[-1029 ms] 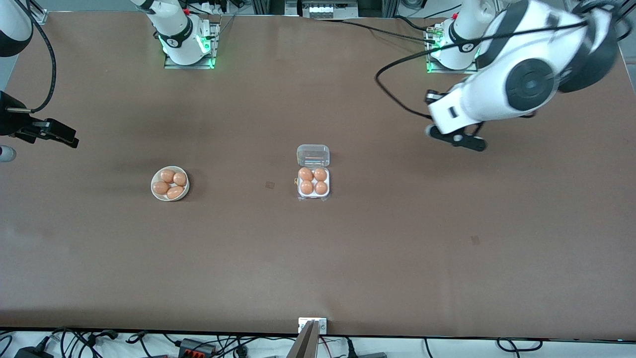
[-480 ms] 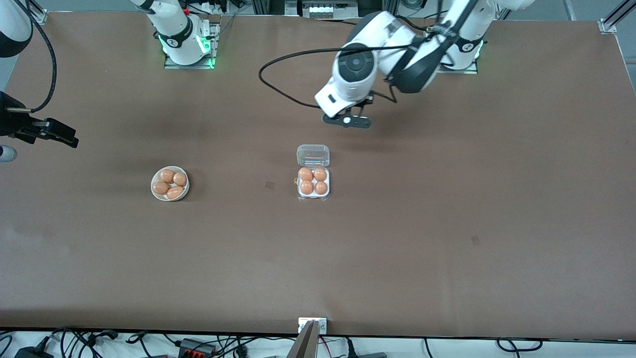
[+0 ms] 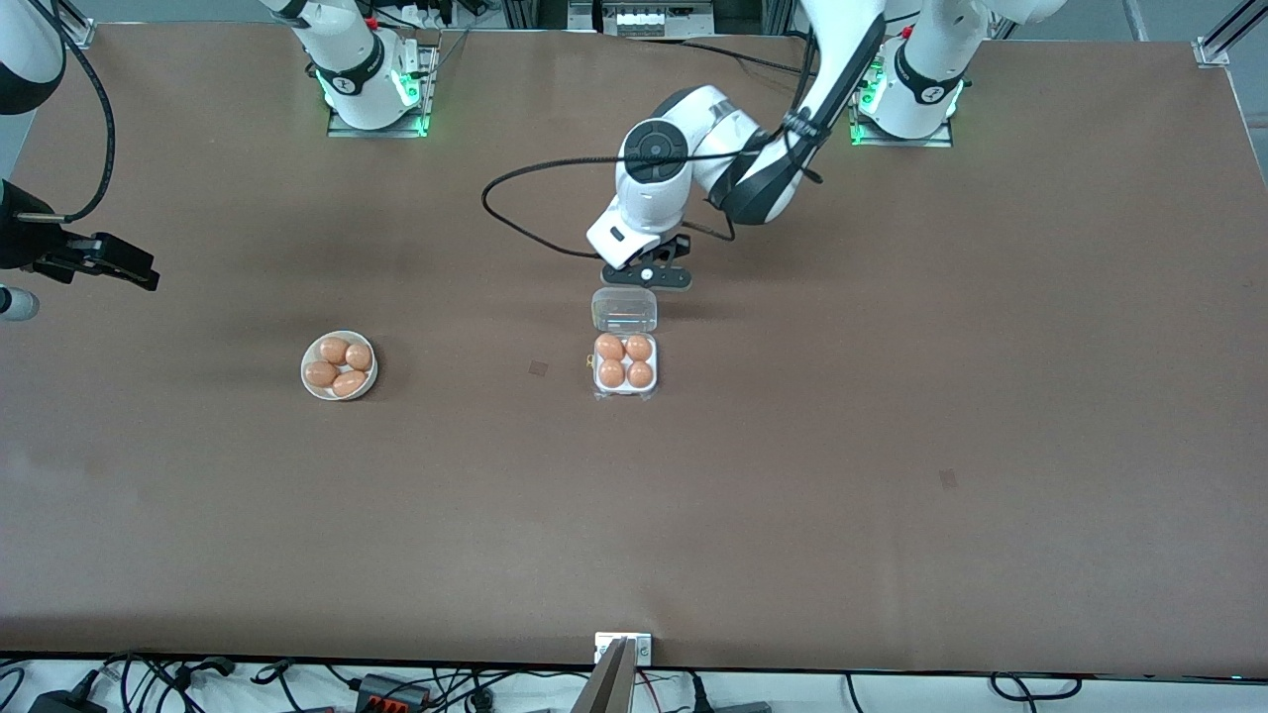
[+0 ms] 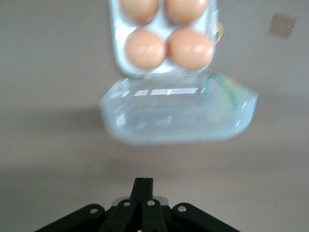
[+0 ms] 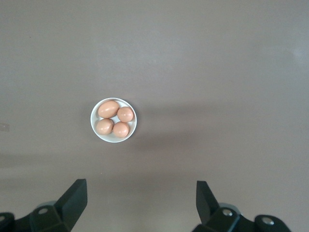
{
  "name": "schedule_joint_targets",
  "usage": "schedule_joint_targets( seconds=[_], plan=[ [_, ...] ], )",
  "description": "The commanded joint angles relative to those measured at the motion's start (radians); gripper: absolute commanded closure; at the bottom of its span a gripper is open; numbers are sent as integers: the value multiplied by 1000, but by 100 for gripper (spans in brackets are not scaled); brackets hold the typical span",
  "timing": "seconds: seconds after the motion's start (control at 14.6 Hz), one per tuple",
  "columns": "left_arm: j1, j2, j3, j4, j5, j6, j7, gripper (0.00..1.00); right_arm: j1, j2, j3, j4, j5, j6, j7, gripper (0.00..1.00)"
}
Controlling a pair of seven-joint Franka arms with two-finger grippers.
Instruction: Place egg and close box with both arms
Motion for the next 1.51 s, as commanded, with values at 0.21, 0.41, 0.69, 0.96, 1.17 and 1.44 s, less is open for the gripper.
schedule_joint_targets(
  seconds=[0.21, 0.41, 0.69, 0.96, 1.17, 1.44],
  plan=[
    [-6, 75, 94, 67, 33, 221, -3, 99, 3, -8, -4, -5, 23, -11, -12, 0],
    [29, 147, 123, 210, 157, 221, -3, 99, 3, -10, -4, -5, 23, -11, -12, 0],
    [63, 102, 123, 220, 168, 125, 8, 98, 3, -10, -6, -5, 23, -13, -12, 0],
    [127, -18, 125, 231, 168, -234, 330, 97, 6, -5, -4, -3, 21, -16, -14, 0],
    [195, -82, 126, 237, 168, -412, 542, 85, 3, -11, -7, 4, 25, -16, -11, 0],
    [347, -197, 123, 258, 166, -743, 706, 0, -13, -11, 4, 4, 25, -16, -12, 0]
  ],
)
